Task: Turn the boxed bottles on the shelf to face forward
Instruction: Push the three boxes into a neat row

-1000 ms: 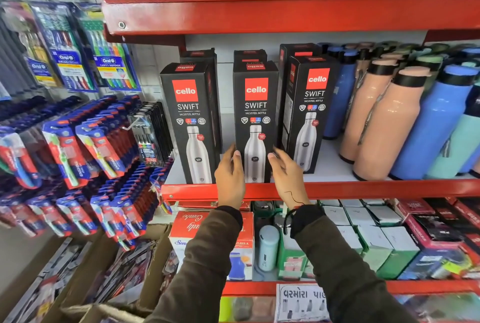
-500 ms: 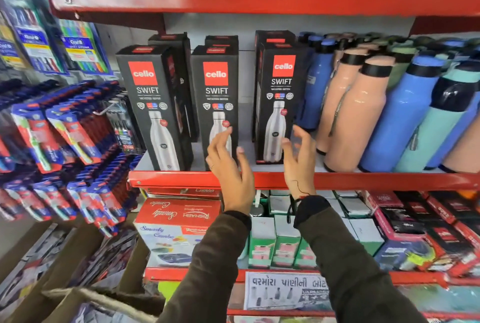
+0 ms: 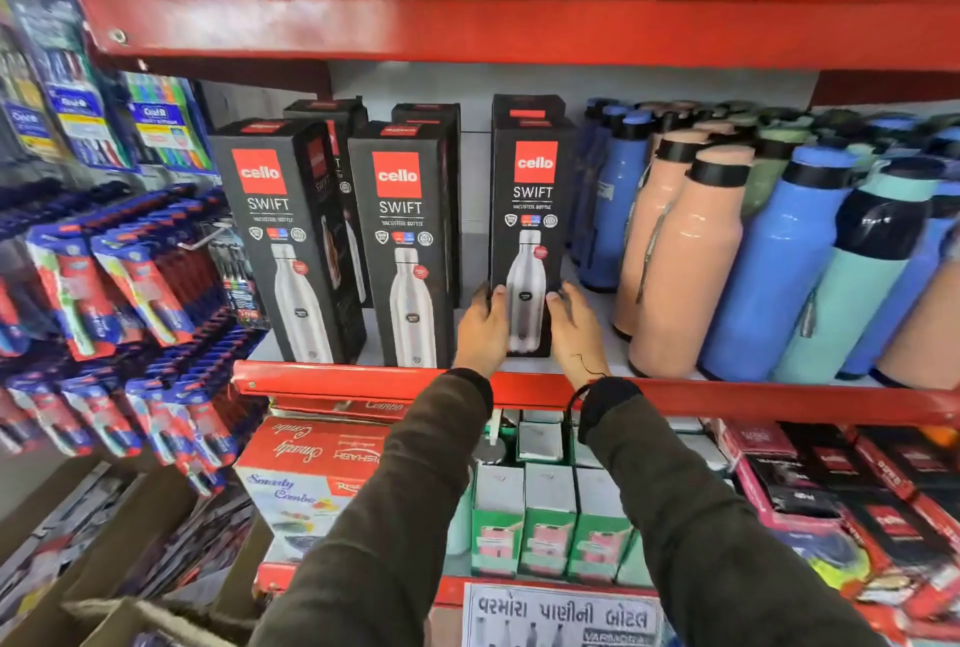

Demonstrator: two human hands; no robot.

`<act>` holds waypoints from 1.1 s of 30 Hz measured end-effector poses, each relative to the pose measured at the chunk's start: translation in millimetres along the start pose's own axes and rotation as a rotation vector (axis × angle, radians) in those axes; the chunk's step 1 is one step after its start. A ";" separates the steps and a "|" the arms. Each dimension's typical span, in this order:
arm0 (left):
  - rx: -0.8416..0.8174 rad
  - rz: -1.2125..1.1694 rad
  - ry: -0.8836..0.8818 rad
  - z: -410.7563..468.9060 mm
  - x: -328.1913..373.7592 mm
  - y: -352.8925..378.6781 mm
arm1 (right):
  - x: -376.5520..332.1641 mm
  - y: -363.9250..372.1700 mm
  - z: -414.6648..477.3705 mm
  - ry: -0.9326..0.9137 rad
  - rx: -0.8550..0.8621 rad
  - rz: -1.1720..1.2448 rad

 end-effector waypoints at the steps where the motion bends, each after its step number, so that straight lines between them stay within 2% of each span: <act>1: 0.021 0.000 0.003 -0.2 -0.8 -0.7 | -0.6 -1.6 -0.8 -0.010 0.008 -0.006; 13: 0.197 0.026 0.028 -26.1 -9.1 -15.8 | -4.8 -8.8 -21.6 -0.054 0.011 0.004; 22: 0.165 0.030 0.054 -45.4 -10.8 -14.9 | -5.9 -10.8 -45.3 -0.051 -0.005 0.032; 33: 0.130 0.034 0.034 -48.4 -8.0 -15.2 | -13.1 -13.4 -50.6 -0.036 -0.014 -0.042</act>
Point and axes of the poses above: each hand's wrist, its own z-axis towards the middle knuckle, its own y-axis out of the palm, x = y × z, the point moved 8 cm from there along z, towards the middle knuckle, and after that the axes turned 11 degrees about -x, right-handed, at the moved point
